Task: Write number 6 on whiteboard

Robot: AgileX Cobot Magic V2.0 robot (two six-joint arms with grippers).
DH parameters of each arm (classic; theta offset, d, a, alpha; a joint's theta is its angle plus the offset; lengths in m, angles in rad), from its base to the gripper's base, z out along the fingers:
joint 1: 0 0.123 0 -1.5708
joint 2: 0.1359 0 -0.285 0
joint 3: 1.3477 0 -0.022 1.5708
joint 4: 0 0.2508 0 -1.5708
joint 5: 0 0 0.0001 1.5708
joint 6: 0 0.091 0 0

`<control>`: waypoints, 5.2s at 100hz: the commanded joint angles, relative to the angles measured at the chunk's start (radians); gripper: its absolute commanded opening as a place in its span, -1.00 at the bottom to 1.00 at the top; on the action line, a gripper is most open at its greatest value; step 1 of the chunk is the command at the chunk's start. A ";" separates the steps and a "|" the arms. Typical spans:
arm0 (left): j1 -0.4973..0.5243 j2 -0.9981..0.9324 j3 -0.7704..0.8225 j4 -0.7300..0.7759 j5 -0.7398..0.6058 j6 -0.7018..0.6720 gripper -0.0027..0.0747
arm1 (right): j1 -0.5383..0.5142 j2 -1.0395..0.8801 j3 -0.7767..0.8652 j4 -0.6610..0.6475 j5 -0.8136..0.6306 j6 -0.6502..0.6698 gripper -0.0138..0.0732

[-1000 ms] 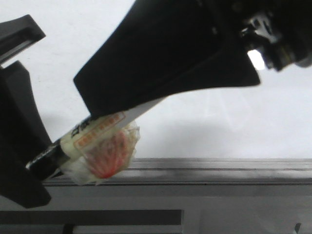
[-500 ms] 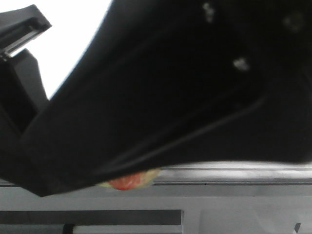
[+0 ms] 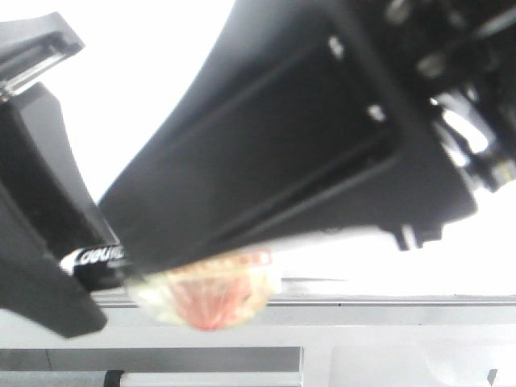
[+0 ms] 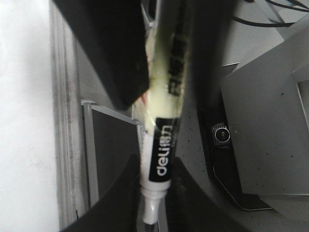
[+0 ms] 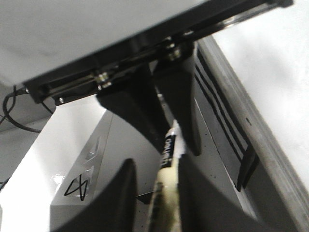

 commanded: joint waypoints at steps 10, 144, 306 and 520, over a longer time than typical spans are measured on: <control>-0.001 -0.023 -0.041 -0.040 -0.111 -0.018 -0.98 | 0.004 -0.008 -0.022 0.026 0.084 -0.004 -0.84; -0.001 -0.023 -0.041 -0.023 -0.113 -0.018 -0.98 | 0.003 -0.161 -0.022 -0.089 -0.210 -0.004 -0.84; -0.001 -0.025 -0.041 -0.043 -0.217 0.016 -0.98 | -0.247 -0.179 -0.022 -0.232 0.055 -0.004 0.08; 0.009 -0.407 -0.001 -0.226 -0.359 -0.235 0.12 | -0.246 -0.332 -0.020 -0.371 0.045 0.190 -0.82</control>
